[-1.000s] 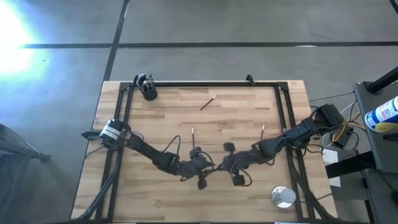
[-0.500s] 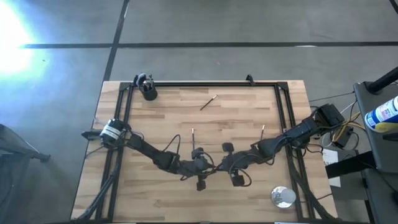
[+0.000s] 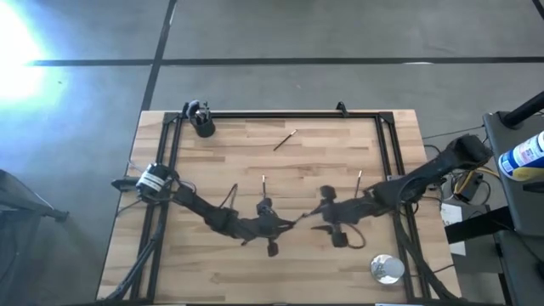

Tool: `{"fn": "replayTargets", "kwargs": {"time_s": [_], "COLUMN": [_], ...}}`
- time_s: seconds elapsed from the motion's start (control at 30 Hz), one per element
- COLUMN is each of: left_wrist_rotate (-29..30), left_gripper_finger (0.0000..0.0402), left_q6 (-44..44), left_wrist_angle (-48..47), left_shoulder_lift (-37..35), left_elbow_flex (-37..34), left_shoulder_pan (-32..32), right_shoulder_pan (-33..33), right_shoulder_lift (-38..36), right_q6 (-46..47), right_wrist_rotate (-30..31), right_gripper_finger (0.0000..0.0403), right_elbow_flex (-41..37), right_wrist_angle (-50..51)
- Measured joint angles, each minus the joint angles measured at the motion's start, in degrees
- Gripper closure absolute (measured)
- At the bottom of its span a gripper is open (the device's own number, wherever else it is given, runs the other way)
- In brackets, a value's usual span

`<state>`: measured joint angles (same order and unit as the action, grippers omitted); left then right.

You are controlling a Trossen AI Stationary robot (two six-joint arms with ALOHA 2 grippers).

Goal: Put items in baskets/containers
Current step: Put the powder brush into the holder

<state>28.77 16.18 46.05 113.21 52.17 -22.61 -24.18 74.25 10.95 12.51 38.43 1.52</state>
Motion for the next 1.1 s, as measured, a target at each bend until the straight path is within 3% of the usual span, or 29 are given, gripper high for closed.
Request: {"fn": "replayTargets", "kwargs": {"time_s": [0.07, 0.2, 0.3, 0.4, 0.87, 0.97, 1.1], "left_wrist_rotate": [0.0, 0.1, 0.0, -0.2, -0.2, -0.3, -0.4], "left_gripper_finger": [0.0372, 0.0372, 0.0372, 0.0372, 0.0372, 0.0372, 0.0372], "left_q6": [0.0, -1.8, -3.6, -4.9, -5.8, -5.9, -6.0], "left_wrist_angle": [6.6, 14.7, 14.8, 12.5, 10.3, 10.3, 9.3], "left_shoulder_lift": [0.0, 0.0, 0.0, 0.0, 0.0, 0.0, 0.0], "left_elbow_flex": [-2.2, -3.7, -2.3, -0.3, 1.9, 1.9, 1.9], "left_shoulder_pan": [0.0, 0.0, 0.0, 0.1, 1.3, 1.4, 1.3], "right_shoulder_pan": [-1.2, -2.1, -2.1, -2.1, -2.0, -2.0, -1.8], "right_shoulder_lift": [-3.8, -7.5, -6.5, -4.5, 5.9, 7.4, 8.1], "right_q6": [1.2, 2.4, 2.6, 2.2, -2.2, -3.3, -3.8], "right_wrist_rotate": [2.7, 5.9, 6.0, 6.2, 7.4, 9.4, 10.3], "right_gripper_finger": [0.02, 0.0212, 0.0219, 0.0222, 0.0227, 0.0254, 0.0337], "right_elbow_flex": [-4.5, -15.0, -20.7, -23.0, -13.0, -11.5, -11.1], "right_wrist_angle": [-5.3, -27.6, -43.5, -53.2, -55.8, -55.7, -55.7]}}
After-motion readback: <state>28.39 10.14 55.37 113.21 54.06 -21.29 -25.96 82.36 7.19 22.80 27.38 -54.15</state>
